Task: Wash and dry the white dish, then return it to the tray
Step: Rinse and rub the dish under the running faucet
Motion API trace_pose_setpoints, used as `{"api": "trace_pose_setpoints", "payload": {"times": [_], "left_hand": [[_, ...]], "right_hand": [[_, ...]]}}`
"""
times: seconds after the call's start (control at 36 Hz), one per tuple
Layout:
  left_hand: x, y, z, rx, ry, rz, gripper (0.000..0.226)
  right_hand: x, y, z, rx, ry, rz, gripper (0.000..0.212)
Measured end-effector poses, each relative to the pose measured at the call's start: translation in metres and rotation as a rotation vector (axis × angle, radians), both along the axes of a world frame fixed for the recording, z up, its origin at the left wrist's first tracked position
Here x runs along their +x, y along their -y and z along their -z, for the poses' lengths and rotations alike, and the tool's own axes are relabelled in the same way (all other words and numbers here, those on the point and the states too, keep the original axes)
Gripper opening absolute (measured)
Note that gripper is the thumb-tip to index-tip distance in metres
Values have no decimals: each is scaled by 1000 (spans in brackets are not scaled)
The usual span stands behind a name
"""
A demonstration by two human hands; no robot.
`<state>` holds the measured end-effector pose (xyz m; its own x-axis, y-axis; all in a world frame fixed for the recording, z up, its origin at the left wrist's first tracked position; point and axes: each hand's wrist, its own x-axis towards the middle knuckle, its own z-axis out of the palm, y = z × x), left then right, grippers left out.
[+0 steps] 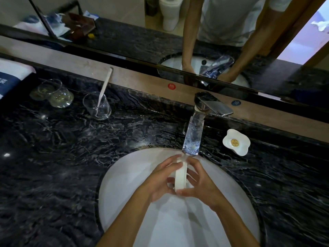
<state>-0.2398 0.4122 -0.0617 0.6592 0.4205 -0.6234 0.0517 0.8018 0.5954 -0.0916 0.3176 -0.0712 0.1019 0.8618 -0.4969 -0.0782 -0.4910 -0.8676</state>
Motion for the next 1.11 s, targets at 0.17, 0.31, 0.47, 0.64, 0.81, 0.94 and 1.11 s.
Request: {"api": "trace_pose_setpoints", "payload": {"times": [0.17, 0.31, 0.47, 0.64, 0.81, 0.94, 1.11], "left_hand": [[0, 7, 4, 27, 10, -21, 37], [3, 12, 3, 137, 26, -36, 41], [3, 9, 0, 67, 76, -67, 34], [6, 2, -2, 45, 40, -62, 28], [6, -2, -2, -25, 38, -14, 27], [9, 1, 5, -12, 64, -37, 40], [7, 7, 10, 51, 117, -115, 35]], "right_hand": [[6, -2, 4, -1, -72, 16, 78], [16, -14, -4, -146, -179, -51, 76], [15, -23, -17, -109, -49, -132, 73], [10, -15, -10, -27, 94, -77, 93], [5, -9, -2, 31, 261, -129, 106], [7, -8, -7, 52, 139, -150, 101], [19, -20, -6, -68, -40, -83, 78]]}}
